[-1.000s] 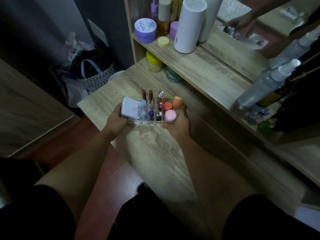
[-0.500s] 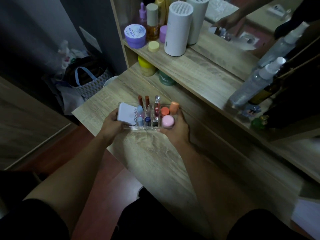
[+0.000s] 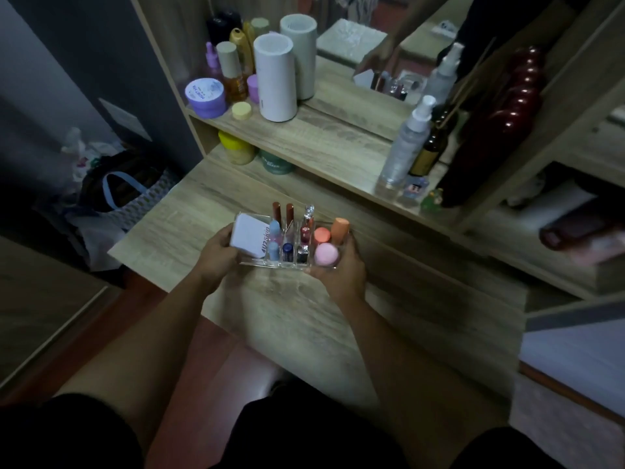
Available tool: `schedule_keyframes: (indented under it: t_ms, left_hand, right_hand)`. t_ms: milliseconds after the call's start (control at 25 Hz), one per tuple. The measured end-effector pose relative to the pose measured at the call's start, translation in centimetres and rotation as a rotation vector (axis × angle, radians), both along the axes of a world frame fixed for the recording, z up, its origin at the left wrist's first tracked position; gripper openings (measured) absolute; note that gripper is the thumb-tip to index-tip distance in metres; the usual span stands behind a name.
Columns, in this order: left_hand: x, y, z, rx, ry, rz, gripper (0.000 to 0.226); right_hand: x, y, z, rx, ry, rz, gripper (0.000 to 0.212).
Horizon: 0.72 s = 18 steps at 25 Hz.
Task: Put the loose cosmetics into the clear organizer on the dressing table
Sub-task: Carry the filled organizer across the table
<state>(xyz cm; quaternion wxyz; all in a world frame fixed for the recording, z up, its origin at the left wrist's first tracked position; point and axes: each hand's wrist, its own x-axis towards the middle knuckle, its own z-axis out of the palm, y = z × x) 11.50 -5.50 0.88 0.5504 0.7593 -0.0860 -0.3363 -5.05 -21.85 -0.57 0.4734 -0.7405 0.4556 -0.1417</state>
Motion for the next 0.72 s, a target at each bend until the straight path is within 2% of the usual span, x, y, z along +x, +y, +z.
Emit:
schedule_keyframes:
  t_ms: [120,360,520,640,720]
  left_hand:
    - [-1.9,-1.5,0.2,0.018,-0.009,-0.087,0.073]
    - [-5.4,-5.3,-0.4,0.088,-0.036,-0.23,0.063]
    - [-7.7,-8.1,-0.9,0.104,-0.026,-0.341,0.065]
    - [-9.5,-10.2,-1.2,0.091,-0.016,-0.421,0.064]
    - [-10.5,-11.4,-1.3,0.094,-0.027,-0.464,0.062]
  right_hand:
    - [-2.9,-0.1,-0.1,-0.006,-0.045,-0.075,0.111]
    - [-8.3,-1.1,-1.0,0.023,-0.043,-0.209,0.11]
    - [-11.3,-1.8,-2.3,0.06,-0.043,-0.307,0.094]
    - [-13.6,-3.1,-3.0,0.171,-0.036,-0.353,0.093]
    - [-15.0,-3.6,-3.0,0.172,-0.001,-0.373,0.088]
